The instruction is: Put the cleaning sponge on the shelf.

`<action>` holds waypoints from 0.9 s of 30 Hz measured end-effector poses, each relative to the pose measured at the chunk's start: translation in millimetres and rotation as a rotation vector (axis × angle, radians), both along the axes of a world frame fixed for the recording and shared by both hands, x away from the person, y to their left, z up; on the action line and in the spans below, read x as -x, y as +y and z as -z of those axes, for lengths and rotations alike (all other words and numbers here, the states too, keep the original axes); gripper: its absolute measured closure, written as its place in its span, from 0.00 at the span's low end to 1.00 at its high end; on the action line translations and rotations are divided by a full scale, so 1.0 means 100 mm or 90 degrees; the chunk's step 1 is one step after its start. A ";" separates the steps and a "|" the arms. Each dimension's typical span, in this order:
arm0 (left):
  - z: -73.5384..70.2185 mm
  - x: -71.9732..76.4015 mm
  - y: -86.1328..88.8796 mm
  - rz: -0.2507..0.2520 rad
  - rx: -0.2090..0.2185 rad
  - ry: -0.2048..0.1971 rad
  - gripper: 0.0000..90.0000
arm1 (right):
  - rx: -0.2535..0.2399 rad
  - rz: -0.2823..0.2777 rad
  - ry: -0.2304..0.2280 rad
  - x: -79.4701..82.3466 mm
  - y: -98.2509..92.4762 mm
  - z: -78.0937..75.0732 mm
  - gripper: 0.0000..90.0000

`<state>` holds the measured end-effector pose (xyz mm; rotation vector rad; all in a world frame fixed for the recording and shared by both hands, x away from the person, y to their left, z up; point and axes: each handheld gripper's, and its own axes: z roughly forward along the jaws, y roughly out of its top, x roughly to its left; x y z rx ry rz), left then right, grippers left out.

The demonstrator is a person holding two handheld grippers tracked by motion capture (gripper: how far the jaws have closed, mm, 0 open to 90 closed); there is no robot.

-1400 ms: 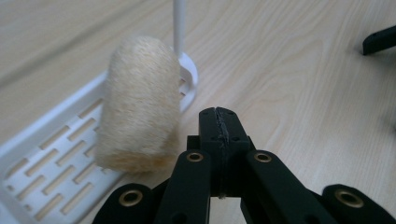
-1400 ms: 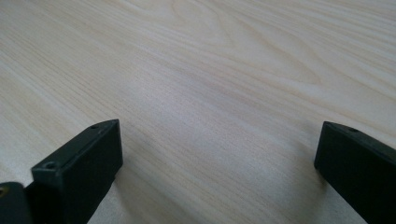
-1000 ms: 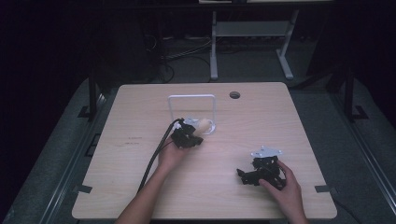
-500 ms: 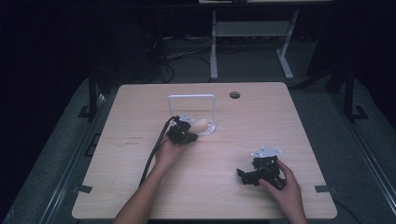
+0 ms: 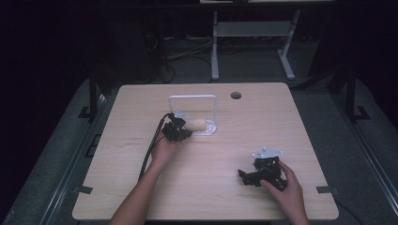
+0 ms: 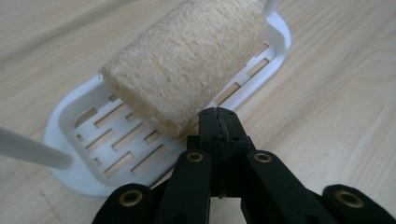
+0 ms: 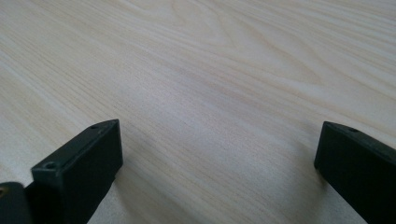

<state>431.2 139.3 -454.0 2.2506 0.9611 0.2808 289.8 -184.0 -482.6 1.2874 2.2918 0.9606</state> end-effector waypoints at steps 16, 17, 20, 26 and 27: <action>-0.02 0.05 -0.01 0.017 0.000 0.003 1.00 | 0.000 0.000 0.000 0.00 0.00 0.00 0.01; -0.02 0.06 -0.02 0.015 0.002 0.004 1.00 | 0.000 0.000 0.000 0.00 0.00 0.00 0.01; -0.02 0.09 -0.02 0.016 0.003 0.005 1.00 | 0.000 0.000 0.000 0.00 0.00 0.00 0.01; -0.04 0.16 0.02 0.027 0.011 0.013 0.97 | 0.000 0.000 0.000 0.00 0.00 0.00 0.01; -0.05 0.18 0.03 0.029 0.018 0.016 0.95 | 0.000 0.000 0.000 0.00 0.00 0.00 0.01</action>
